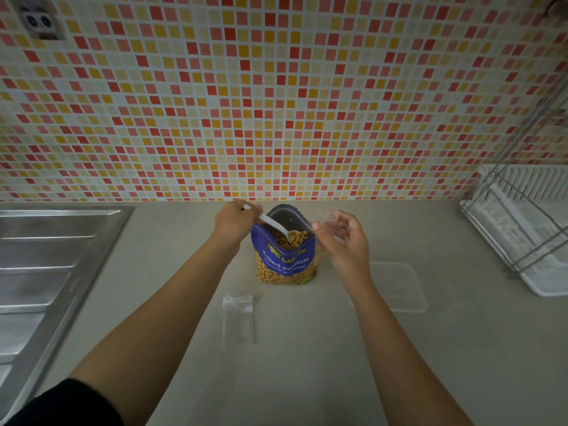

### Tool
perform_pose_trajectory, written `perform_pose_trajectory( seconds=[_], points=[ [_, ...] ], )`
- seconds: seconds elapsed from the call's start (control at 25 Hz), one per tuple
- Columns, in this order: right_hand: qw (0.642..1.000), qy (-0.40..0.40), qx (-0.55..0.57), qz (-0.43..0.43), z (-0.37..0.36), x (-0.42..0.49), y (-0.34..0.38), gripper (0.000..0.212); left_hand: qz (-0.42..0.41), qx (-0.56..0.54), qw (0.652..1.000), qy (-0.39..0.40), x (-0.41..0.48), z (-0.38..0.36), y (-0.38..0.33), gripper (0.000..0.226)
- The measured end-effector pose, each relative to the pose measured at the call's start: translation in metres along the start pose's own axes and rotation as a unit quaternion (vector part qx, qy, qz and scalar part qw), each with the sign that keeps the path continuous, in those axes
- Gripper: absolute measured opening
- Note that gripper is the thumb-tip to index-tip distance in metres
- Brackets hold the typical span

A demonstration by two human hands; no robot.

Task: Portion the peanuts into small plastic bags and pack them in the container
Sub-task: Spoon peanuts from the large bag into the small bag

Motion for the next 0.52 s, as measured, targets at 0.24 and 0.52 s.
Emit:
perform_pose_trajectory(
  seconds=[0.24, 0.52],
  points=[
    [0.999, -0.015, -0.03, 0.024, 0.002, -0.003, 0.017, 0.043, 0.043, -0.083, 0.995, -0.039, 0.001, 0.03, 0.012, 0.035],
    [0.992, 0.002, -0.105, 0.07, -0.009, -0.003, 0.025, 0.045, 0.072, -0.097, 0.992, -0.048, 0.004, 0.037, 0.02, 0.046]
  ],
)
Point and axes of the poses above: each hand's wrist, its own x-axis towards the middle knuckle, its own z-axis out of the back of the hand, y = z × x, the point moved 10 cm from there along x, towards the middle knuckle, and after that the axes turned 7 degrees about x, right-handed, at the moved point
